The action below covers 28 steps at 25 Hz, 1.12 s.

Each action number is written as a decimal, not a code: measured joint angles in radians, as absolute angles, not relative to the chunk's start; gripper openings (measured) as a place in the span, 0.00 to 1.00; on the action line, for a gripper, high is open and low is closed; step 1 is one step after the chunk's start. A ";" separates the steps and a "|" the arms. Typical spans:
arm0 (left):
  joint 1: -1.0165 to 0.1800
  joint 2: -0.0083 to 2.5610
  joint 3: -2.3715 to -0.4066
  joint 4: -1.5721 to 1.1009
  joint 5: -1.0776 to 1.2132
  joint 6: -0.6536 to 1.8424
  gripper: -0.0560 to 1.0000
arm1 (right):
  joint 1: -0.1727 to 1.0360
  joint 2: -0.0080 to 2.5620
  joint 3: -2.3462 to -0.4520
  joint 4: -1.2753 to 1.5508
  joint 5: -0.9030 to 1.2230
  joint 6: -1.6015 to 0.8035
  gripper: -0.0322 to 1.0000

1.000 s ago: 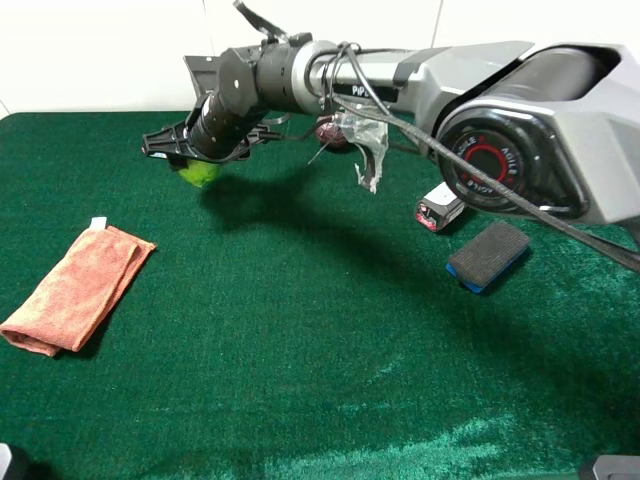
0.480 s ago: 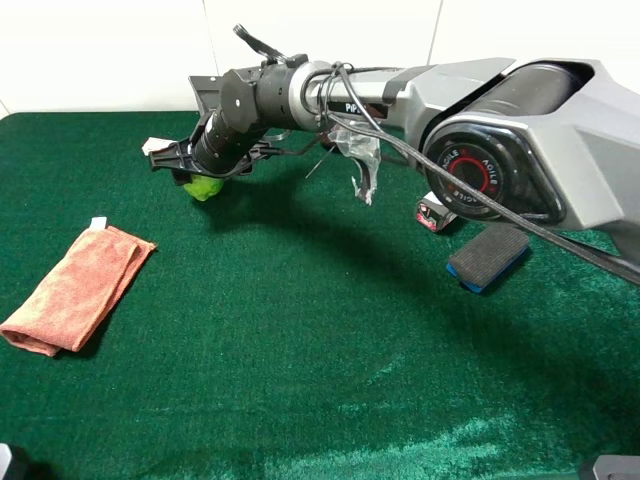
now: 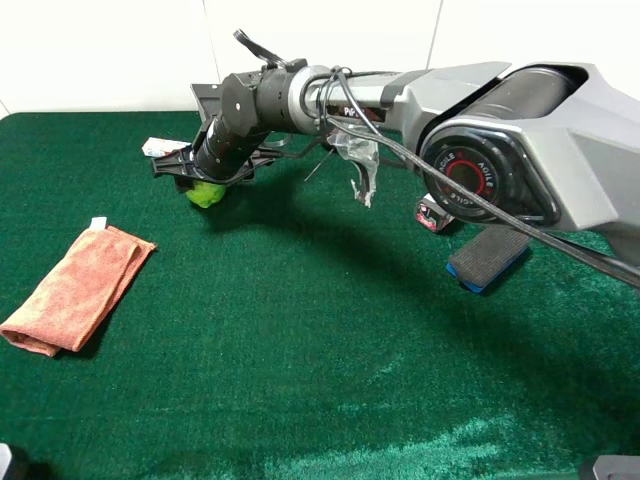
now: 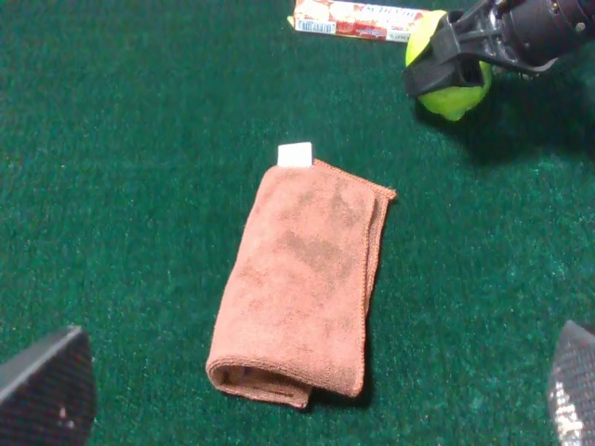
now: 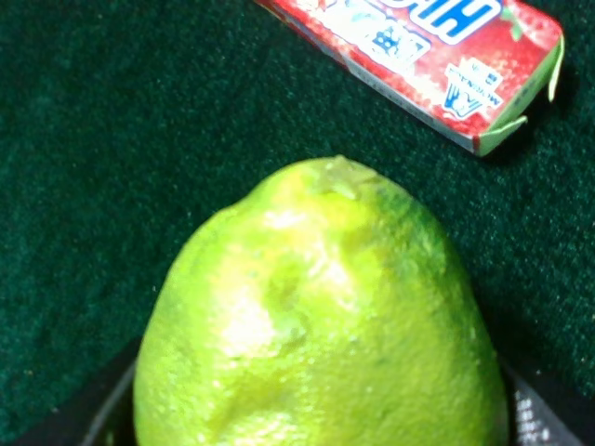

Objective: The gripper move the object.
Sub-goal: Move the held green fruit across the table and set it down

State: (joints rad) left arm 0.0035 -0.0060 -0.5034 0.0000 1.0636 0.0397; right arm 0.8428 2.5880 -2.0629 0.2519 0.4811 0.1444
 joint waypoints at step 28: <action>0.003 -0.006 -0.503 0.000 1.064 0.040 0.99 | 0.843 2.543 -2.065 0.239 0.529 0.144 0.70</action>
